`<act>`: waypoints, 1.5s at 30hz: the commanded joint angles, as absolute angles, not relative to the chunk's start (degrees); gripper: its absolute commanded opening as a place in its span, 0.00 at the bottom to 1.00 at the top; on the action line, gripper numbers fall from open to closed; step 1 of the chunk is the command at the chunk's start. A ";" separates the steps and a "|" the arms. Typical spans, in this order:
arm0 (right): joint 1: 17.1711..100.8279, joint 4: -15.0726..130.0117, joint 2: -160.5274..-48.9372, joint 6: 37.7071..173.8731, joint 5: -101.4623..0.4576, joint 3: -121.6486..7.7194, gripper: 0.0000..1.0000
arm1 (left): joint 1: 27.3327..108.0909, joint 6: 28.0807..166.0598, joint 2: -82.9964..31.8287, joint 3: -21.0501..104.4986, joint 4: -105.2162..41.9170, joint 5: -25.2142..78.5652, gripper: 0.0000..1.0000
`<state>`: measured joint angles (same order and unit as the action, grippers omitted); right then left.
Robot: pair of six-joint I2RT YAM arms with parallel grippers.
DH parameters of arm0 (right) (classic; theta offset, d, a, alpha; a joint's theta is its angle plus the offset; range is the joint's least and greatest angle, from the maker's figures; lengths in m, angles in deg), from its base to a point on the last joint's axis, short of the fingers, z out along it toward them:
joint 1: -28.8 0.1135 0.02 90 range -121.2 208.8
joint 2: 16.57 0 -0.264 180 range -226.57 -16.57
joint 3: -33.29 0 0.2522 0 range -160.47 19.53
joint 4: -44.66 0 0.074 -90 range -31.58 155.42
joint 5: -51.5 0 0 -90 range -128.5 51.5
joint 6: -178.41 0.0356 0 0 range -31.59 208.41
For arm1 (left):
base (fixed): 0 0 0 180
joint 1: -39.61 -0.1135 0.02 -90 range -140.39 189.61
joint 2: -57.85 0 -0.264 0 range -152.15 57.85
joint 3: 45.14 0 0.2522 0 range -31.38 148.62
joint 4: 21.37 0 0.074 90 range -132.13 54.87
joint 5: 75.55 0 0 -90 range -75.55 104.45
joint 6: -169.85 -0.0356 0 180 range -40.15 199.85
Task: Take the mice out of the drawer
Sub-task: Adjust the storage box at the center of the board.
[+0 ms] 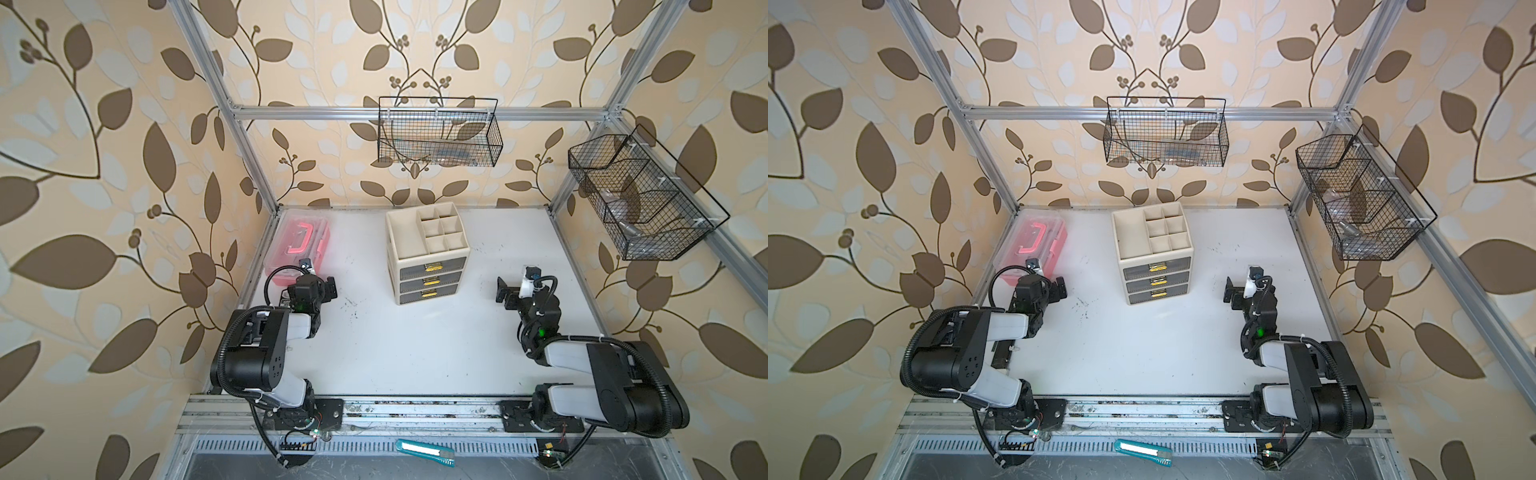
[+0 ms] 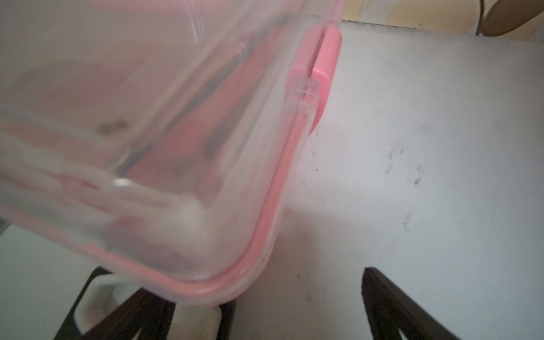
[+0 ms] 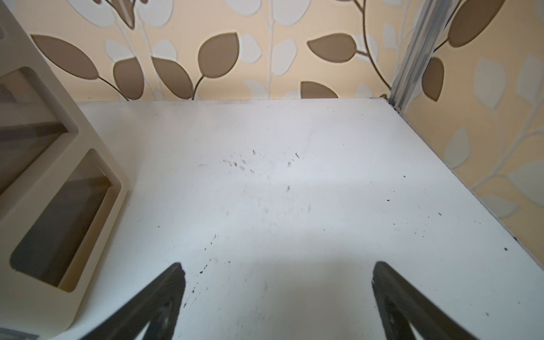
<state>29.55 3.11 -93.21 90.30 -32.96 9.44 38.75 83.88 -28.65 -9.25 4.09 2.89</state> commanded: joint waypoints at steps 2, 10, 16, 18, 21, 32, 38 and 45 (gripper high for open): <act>28.69 4.50 -91.99 90.42 -33.68 7.63 1.00 | 38.13 85.21 -21.22 -10.47 4.90 0.50 0.99; 27.19 19.75 -80.31 92.24 -33.90 3.81 1.00 | 38.13 85.30 -6.24 -9.45 -7.55 1.25 0.99; 22.83 46.10 -69.08 117.10 -25.49 -4.24 1.00 | 38.14 95.90 4.18 -1.23 -23.77 0.60 0.99; 21.26 49.77 -66.99 123.27 -29.36 -4.43 1.00 | 38.12 104.56 5.92 4.01 -33.28 -1.94 0.99; 20.34 50.03 -65.89 125.07 -37.36 -3.97 1.00 | 38.12 112.51 6.91 6.85 -38.04 -3.61 0.99; 34.31 59.71 -63.77 127.25 -45.40 -10.83 1.00 | 38.27 109.11 3.33 27.22 -60.16 23.25 0.99; 47.22 61.04 -63.34 128.03 -43.43 -15.18 1.00 | 43.25 102.09 -3.49 39.42 -66.71 31.00 0.99; 56.44 57.99 -65.60 130.54 -41.34 -15.98 1.00 | 57.72 87.20 -19.11 58.99 -78.08 23.37 0.99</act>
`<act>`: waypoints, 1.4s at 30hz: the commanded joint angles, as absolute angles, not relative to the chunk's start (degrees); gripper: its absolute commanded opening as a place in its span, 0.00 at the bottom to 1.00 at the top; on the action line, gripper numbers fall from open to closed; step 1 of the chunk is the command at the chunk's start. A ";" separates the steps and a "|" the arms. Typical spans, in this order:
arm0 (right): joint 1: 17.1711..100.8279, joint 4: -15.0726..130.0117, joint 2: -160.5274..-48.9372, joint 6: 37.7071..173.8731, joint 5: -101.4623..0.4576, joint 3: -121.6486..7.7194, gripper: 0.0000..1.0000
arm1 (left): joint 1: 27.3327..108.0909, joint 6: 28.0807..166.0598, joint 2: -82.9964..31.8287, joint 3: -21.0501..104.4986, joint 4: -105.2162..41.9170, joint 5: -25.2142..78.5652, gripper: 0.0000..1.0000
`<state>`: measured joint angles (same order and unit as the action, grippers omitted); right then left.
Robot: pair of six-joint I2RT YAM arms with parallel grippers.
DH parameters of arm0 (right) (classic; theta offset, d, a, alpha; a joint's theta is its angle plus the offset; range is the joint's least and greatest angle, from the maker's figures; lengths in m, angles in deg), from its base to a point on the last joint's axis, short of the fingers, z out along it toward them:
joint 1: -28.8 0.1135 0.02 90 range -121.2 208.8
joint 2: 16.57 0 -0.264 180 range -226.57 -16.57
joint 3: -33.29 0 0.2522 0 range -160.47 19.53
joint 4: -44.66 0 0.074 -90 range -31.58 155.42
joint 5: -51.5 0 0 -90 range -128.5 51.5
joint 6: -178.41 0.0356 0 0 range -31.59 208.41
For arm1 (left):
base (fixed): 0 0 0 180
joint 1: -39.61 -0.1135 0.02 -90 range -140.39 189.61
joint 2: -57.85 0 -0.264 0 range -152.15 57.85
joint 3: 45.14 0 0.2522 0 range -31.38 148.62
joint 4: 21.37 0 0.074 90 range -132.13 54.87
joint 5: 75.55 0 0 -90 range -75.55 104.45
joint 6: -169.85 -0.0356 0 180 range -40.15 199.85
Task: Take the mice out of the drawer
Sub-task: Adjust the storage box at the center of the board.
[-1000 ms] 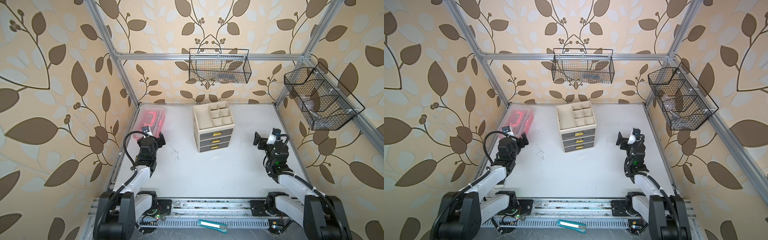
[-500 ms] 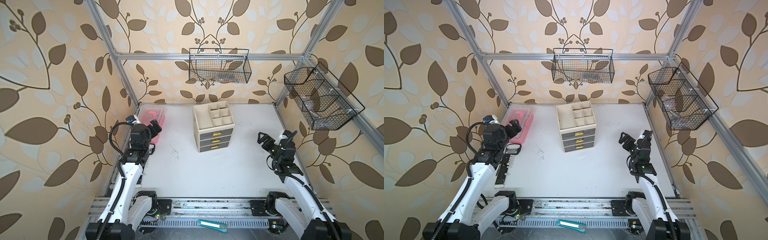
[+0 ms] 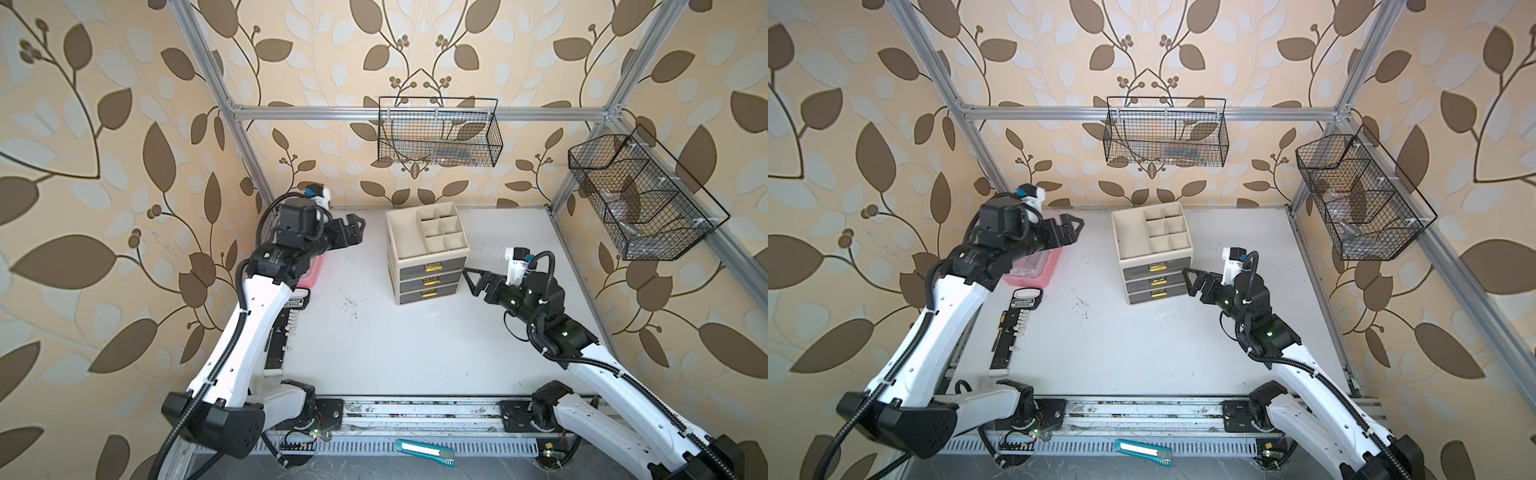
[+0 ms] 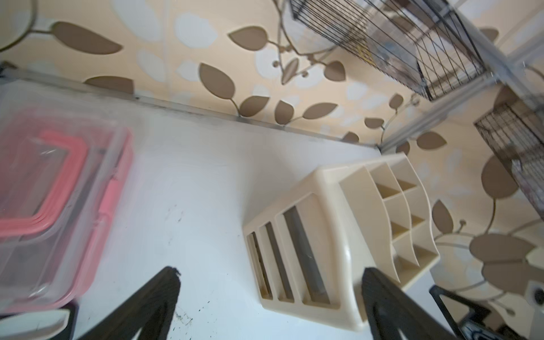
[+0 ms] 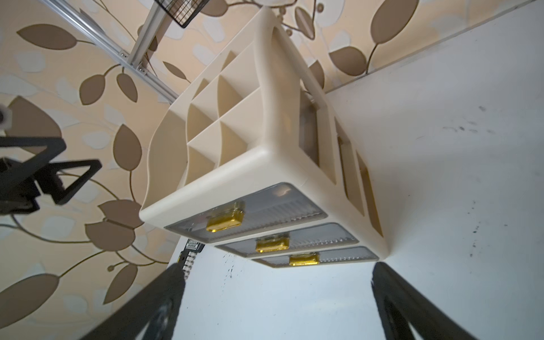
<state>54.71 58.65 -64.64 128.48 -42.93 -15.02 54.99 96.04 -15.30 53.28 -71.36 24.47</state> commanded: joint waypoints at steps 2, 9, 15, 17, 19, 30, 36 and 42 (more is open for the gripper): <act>57.62 56.32 -66.31 130.81 -41.44 -15.71 1.00 | 59.30 82.90 -22.92 62.69 -78.70 22.84 0.99; 58.59 54.82 -67.60 130.96 -41.32 -16.83 1.00 | 61.23 70.30 -35.43 75.44 -83.53 18.69 0.98; 59.34 55.62 -68.40 129.73 -41.06 -18.93 1.00 | 61.88 65.32 -45.09 87.86 -89.89 19.62 0.94; 59.56 55.31 -68.57 129.74 -41.03 -18.99 1.00 | 62.36 63.77 -47.73 90.92 -91.57 20.46 0.92; 59.74 55.36 -69.06 129.73 -41.07 -19.18 1.00 | 62.72 62.95 -49.84 92.66 -91.97 20.03 0.91; 60.70 55.95 -70.00 129.71 -40.44 -19.77 1.00 | 64.11 60.59 -56.12 99.49 -94.11 19.47 0.66; 60.79 56.07 -69.83 129.46 -39.97 -19.93 1.00 | 64.49 59.68 -56.89 100.00 -93.62 19.28 0.51; 60.79 56.11 -69.99 129.71 -39.76 -19.85 1.00 | 65.10 59.20 -57.51 100.79 -94.08 19.20 0.36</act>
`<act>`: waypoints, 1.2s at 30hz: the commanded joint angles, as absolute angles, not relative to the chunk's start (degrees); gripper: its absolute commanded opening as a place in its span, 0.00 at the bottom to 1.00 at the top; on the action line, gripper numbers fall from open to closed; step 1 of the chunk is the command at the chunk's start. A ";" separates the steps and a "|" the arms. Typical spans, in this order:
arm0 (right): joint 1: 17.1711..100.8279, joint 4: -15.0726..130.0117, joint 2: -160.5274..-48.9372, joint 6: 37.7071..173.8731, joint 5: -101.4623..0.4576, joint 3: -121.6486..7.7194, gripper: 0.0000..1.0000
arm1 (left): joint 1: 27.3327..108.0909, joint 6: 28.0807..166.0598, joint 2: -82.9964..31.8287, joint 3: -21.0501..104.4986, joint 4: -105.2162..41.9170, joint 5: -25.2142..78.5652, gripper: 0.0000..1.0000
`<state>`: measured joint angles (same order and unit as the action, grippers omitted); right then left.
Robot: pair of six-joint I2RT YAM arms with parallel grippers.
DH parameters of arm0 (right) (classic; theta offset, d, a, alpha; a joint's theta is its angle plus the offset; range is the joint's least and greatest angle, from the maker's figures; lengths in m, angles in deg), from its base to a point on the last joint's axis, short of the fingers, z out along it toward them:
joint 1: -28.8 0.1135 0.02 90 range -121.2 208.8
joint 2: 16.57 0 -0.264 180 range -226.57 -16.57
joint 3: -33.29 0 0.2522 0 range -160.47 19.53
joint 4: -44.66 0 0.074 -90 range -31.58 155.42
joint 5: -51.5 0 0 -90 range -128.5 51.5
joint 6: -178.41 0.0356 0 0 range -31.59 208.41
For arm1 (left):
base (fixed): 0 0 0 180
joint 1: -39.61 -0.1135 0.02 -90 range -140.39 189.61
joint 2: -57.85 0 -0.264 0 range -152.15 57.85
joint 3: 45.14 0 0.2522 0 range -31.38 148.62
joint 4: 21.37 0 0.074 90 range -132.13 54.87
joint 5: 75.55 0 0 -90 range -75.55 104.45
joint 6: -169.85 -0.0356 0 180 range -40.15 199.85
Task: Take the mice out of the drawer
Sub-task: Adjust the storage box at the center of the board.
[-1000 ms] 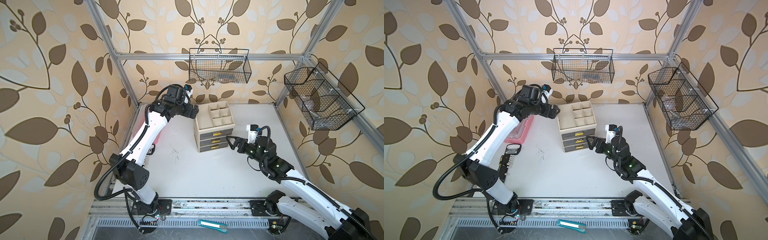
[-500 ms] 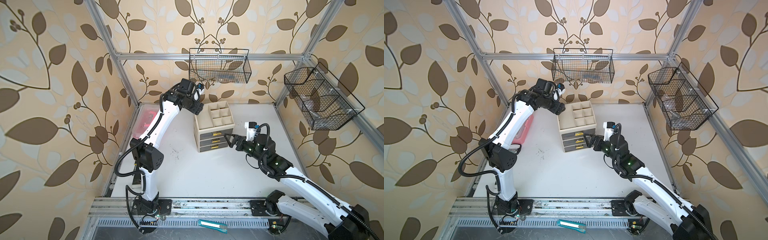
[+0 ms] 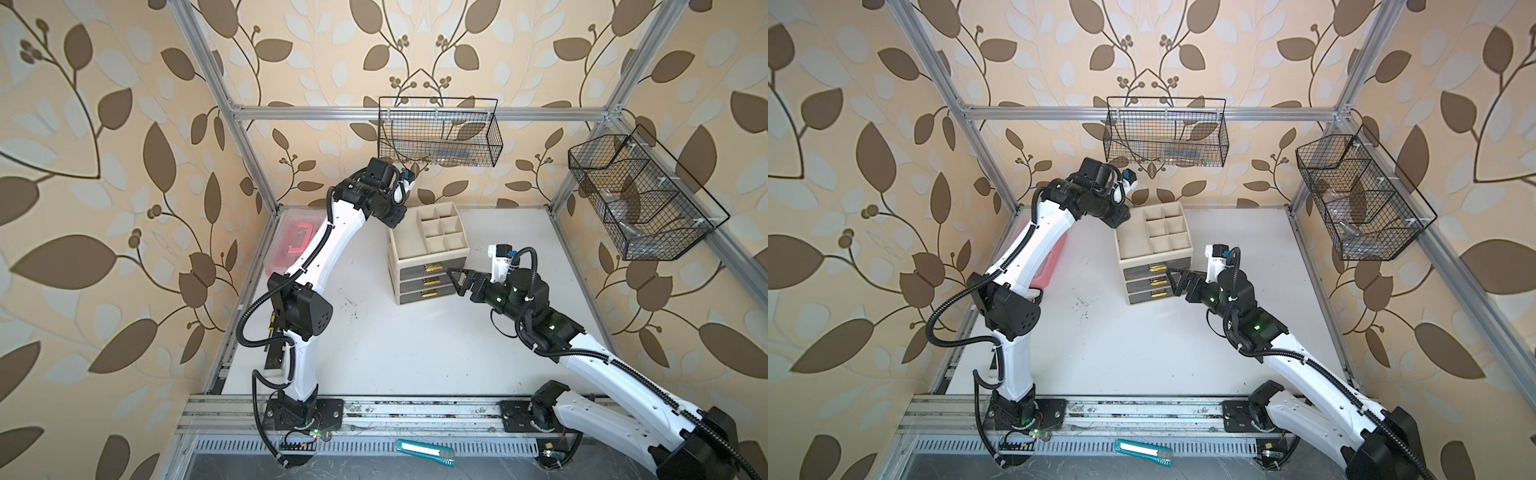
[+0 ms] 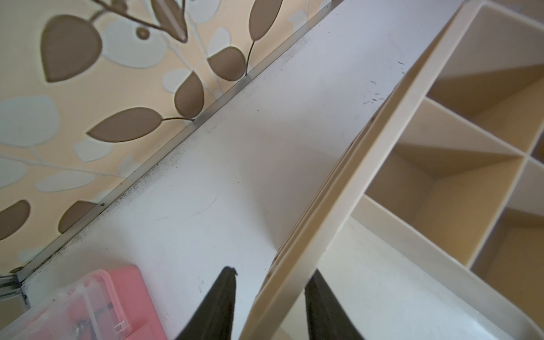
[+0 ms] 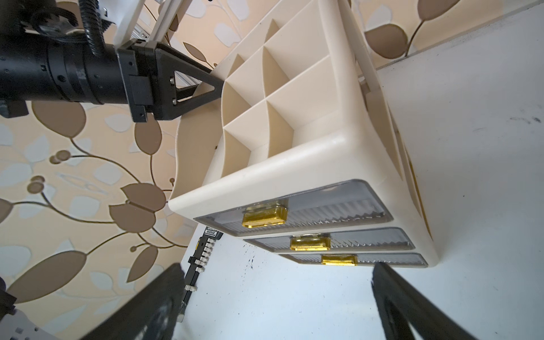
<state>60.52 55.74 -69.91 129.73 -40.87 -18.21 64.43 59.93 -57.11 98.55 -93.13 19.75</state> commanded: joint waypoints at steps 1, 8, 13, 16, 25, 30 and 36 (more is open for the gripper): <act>60.79 56.20 -70.08 129.68 -39.58 -19.92 1.00 | 65.10 59.11 -57.55 100.81 -94.15 18.91 0.34; 60.80 56.66 -69.74 129.59 -39.31 -19.89 1.00 | 65.44 57.88 -57.66 100.89 -95.40 18.86 0.24; 60.79 58.31 -69.03 129.97 -38.06 -20.24 1.00 | 65.61 58.05 -56.97 100.80 -97.19 18.58 0.20; 60.79 59.83 -68.45 130.40 -37.09 -20.63 1.00 | 65.86 59.44 -56.01 100.48 -98.39 17.33 0.14; 57.94 60.38 -68.38 133.14 -40.35 -21.25 1.00 | 66.07 67.74 -51.08 94.10 -101.18 10.14 0.07; 56.16 58.93 -69.59 133.94 -43.60 -21.63 1.00 | 66.07 68.93 -48.16 91.31 -102.97 8.75 0.07; 55.94 57.38 -71.64 134.57 -46.94 -22.44 1.00 | 66.07 84.14 -43.31 86.75 -106.16 1.79 0.00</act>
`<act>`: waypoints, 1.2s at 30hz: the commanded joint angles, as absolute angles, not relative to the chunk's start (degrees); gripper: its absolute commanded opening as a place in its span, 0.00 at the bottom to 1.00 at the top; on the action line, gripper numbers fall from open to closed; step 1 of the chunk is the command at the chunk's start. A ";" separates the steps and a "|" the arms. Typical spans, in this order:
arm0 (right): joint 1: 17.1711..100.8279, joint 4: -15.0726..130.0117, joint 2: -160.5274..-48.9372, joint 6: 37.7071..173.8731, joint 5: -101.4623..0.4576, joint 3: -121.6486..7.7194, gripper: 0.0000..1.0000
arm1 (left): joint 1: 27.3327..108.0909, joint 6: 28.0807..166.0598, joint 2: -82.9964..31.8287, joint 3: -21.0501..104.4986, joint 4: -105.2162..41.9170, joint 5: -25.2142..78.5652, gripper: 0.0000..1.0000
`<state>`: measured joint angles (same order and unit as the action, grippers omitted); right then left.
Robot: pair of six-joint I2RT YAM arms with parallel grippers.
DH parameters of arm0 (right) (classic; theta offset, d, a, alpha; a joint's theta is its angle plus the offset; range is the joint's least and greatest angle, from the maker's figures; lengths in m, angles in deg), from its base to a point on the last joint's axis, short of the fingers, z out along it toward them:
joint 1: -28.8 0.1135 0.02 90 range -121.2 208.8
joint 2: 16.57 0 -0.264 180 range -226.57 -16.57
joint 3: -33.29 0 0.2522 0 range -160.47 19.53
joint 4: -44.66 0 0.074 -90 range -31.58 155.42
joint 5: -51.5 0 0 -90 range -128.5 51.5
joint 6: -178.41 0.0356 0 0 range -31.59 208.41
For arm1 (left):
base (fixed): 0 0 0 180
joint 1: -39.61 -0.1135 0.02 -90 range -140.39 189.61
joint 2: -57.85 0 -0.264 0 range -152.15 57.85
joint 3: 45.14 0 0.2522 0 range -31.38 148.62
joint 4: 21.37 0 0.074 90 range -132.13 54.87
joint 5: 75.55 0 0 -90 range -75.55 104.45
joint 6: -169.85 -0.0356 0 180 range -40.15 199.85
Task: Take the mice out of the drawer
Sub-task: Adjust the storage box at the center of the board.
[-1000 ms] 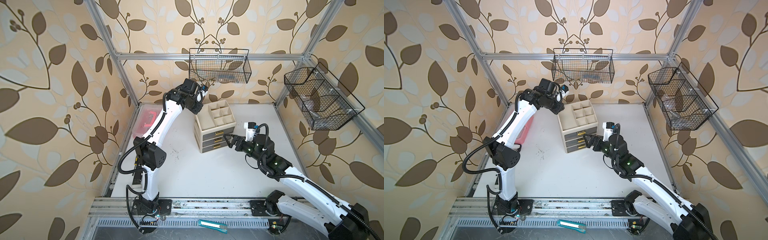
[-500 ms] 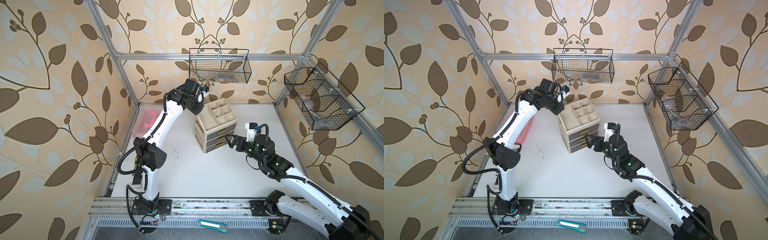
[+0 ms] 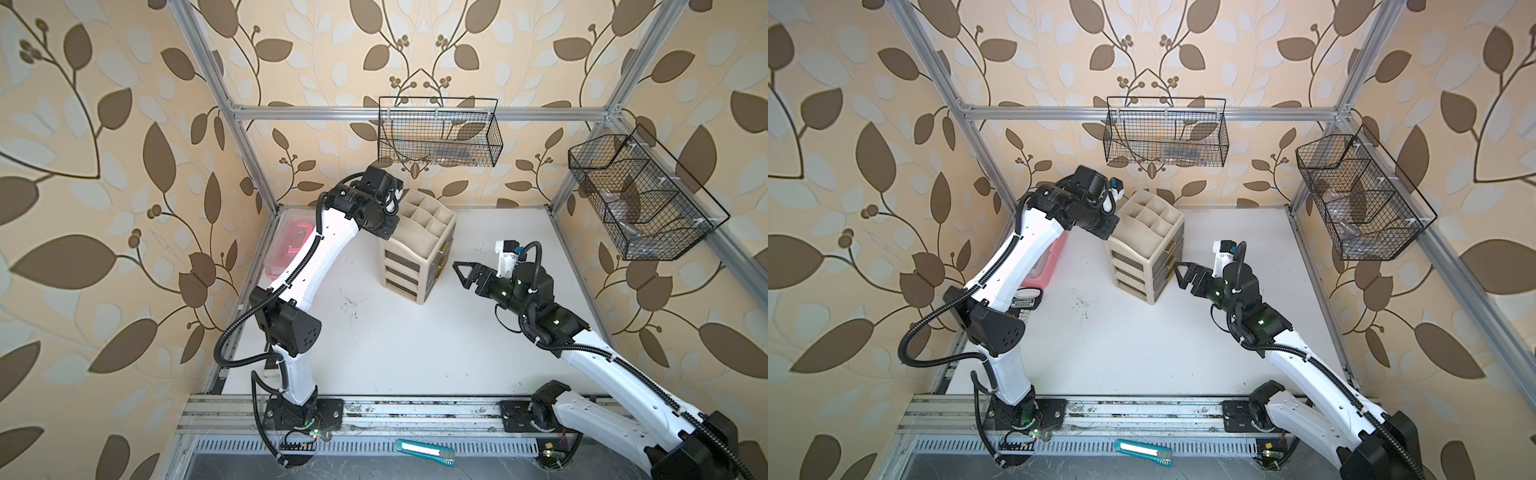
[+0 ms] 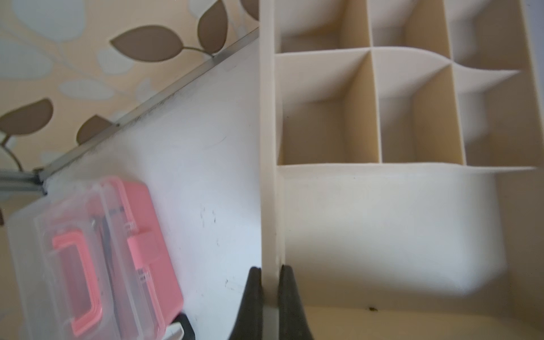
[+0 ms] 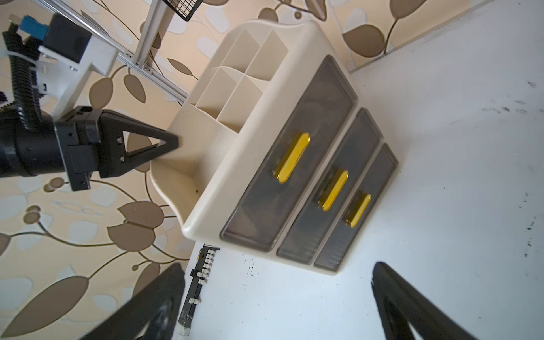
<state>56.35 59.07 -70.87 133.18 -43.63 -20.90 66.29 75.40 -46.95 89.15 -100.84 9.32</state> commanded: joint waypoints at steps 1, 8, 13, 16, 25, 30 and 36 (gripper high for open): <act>55.84 56.76 -72.11 134.75 -48.13 -22.56 1.00 | 66.07 85.42 -42.27 84.97 -105.98 1.52 0.00; 54.06 53.06 -77.17 136.49 -57.27 -23.19 1.00 | 66.07 91.16 -35.90 78.35 -106.88 -0.16 0.00; 54.03 51.26 -80.80 136.79 -57.74 -22.86 1.00 | 66.07 92.63 -32.44 76.40 -109.00 -3.10 0.00; 54.00 47.09 -83.98 137.80 -59.09 -21.79 1.00 | 65.88 93.13 -29.74 73.39 -108.78 -4.17 0.00; 54.49 30.20 -96.19 142.76 -62.63 -18.13 0.85 | 64.82 92.59 -27.98 71.08 -107.41 -2.42 0.00; 54.98 23.13 -103.60 143.28 -63.82 -17.34 0.75 | 64.83 93.11 -27.68 70.79 -106.41 -0.59 0.00; 54.63 12.76 -113.83 146.89 -66.56 -16.69 0.61 | 64.75 93.39 -26.69 68.65 -105.71 -1.08 0.00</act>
